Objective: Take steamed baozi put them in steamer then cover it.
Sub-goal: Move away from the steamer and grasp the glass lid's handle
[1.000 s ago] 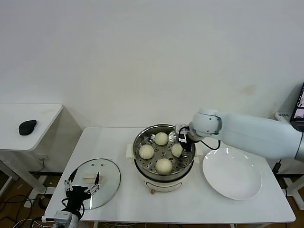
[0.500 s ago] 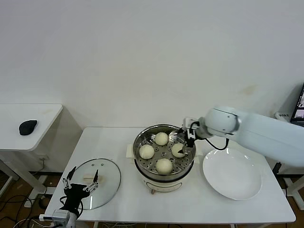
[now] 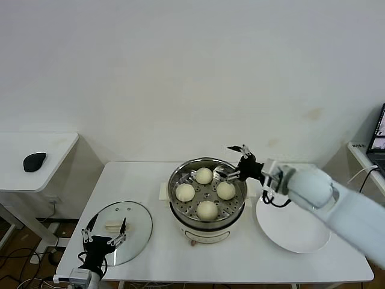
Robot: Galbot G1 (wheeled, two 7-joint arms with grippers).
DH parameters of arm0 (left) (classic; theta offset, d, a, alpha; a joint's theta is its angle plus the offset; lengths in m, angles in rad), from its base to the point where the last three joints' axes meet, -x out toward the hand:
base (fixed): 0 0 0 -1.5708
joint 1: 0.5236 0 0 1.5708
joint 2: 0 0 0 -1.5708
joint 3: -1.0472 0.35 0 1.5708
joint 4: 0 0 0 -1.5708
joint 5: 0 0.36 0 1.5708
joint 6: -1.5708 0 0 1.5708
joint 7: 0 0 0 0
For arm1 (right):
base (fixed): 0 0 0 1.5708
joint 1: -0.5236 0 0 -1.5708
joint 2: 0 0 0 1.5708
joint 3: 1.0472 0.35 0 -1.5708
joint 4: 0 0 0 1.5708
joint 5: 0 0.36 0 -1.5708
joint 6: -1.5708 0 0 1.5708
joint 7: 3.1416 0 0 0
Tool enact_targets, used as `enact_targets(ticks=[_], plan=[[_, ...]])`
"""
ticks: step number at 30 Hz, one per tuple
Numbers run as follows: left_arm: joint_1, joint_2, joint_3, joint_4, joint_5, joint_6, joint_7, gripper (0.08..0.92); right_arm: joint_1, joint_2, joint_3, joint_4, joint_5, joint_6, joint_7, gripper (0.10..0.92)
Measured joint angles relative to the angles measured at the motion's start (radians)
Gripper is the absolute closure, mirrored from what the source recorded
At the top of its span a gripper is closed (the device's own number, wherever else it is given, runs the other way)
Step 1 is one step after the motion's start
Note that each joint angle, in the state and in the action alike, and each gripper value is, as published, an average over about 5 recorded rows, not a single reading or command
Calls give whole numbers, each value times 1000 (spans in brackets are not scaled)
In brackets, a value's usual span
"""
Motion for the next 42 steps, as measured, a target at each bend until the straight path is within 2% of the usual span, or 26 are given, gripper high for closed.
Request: enact_targets(ticks=[10, 19, 29, 42], plan=[[-17, 5, -3, 38, 112, -21, -44, 177, -592, 366, 626, 35, -226, 225, -16, 203], [-9, 58, -31, 136, 496, -108, -108, 177, -902, 624, 1003, 57, -306, 300, 18, 203], [-44, 146, -28, 302, 910, -220, -174, 177, -999, 767, 1201, 71, -321, 326, 105, 203], [-155, 194, 2, 441, 1096, -267, -185, 177, -1061, 860, 1299, 99, -322, 342, 147, 203]])
